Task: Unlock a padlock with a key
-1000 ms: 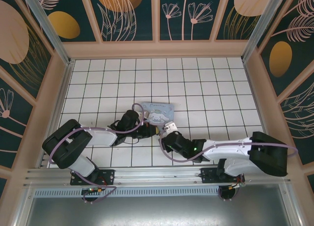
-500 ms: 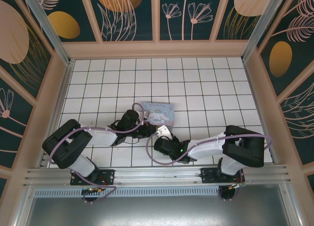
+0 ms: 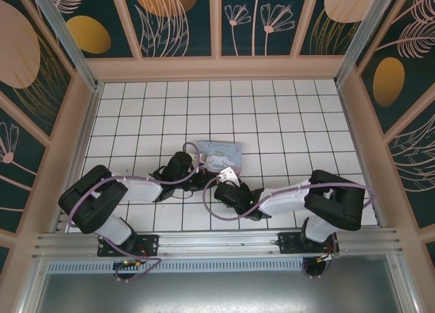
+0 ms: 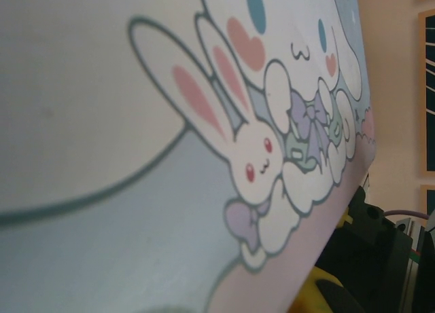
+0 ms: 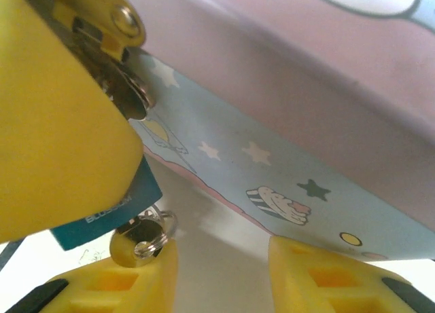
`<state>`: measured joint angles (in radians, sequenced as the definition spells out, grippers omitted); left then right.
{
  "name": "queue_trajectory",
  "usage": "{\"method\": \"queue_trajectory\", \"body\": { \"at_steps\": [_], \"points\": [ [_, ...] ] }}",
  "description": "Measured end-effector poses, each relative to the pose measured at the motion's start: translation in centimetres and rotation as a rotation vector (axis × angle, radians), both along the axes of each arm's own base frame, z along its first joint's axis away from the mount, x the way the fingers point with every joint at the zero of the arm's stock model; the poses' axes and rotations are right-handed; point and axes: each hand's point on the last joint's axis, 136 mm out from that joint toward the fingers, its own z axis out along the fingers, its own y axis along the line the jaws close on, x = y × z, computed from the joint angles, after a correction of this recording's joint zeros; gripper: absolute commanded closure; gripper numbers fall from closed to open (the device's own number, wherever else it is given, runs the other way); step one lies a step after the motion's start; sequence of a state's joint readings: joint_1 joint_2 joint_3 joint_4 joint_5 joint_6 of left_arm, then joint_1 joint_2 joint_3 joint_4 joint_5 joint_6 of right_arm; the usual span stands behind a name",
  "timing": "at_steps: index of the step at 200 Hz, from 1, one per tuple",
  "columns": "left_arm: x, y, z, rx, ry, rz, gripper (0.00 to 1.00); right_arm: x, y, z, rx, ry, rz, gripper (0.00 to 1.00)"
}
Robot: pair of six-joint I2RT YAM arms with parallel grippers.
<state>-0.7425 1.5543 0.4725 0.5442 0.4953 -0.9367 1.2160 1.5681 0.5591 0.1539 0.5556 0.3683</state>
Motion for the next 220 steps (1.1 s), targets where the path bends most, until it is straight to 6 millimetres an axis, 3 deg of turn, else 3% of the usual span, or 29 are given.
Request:
{"method": "queue_trajectory", "body": {
  "at_steps": [79, 149, 172, 220],
  "points": [
    [0.6, 0.1, 0.2, -0.006, -0.018, 0.018, 1.0, 0.7, 0.7, 0.1, -0.018, 0.003, 0.028, 0.72],
    [0.9, -0.1, 0.4, -0.02, -0.029, 0.021, 1.0, 0.9, 1.2, 0.1, -0.001, 0.033, 0.06, 0.93],
    [0.9, -0.2, 0.6, -0.03, -0.034, 0.021, 1.0, 1.0, 1.3, 0.5, 0.056, 0.079, 0.073, 1.0],
    [1.1, -1.0, 2.1, -0.091, -0.065, -0.001, 1.0, 0.8, 0.7, 2.3, 0.26, 0.18, 0.109, 1.0]
  ]
}}
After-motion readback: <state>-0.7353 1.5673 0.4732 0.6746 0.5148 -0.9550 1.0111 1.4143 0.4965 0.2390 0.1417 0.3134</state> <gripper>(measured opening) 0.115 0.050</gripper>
